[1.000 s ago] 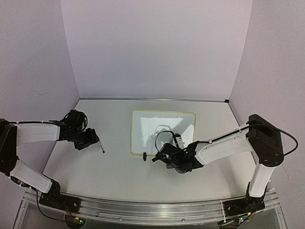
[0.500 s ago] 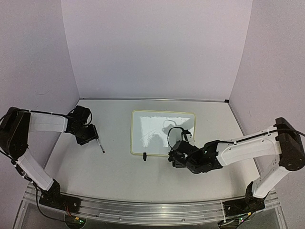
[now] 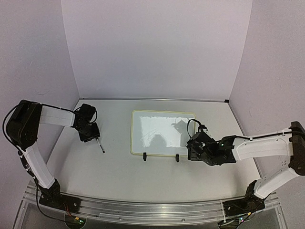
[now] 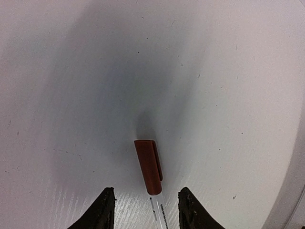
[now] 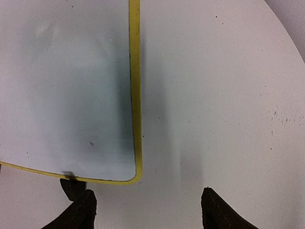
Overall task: Write a sentence on the whiteboard
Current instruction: Pick up the whiteboard marker from the center of the board.
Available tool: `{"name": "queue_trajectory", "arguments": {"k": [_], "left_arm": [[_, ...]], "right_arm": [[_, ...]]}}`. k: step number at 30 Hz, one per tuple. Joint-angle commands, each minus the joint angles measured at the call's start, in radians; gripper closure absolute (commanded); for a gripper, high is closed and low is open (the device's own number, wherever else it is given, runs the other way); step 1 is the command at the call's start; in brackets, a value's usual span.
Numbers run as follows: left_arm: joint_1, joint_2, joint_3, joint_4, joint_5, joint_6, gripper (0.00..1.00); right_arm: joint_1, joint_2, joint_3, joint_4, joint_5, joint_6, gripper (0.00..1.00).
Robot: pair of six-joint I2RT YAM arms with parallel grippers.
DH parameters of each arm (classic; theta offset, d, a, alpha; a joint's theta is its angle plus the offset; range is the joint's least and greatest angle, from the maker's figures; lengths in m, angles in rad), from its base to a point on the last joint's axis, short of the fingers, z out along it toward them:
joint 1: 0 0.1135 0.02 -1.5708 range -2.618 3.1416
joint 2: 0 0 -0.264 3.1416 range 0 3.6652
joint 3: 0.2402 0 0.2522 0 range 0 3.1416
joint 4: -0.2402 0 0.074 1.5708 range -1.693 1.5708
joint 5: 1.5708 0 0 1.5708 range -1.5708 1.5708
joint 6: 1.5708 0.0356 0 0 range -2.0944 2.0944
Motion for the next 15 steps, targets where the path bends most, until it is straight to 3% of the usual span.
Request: {"name": "queue_trajectory", "arguments": {"k": [1, 15], "left_arm": [[0.003, 0.033, 0.059, -0.020, -0.022, 0.014, 0.59], [0.003, 0.117, 0.098, -0.031, -0.040, 0.034, 0.72]], "right_arm": [[-0.014, -0.055, -0.027, 0.011, -0.011, 0.004, 0.29], [-0.015, -0.121, -0.065, 0.017, -0.034, 0.056, 0.30]]}}
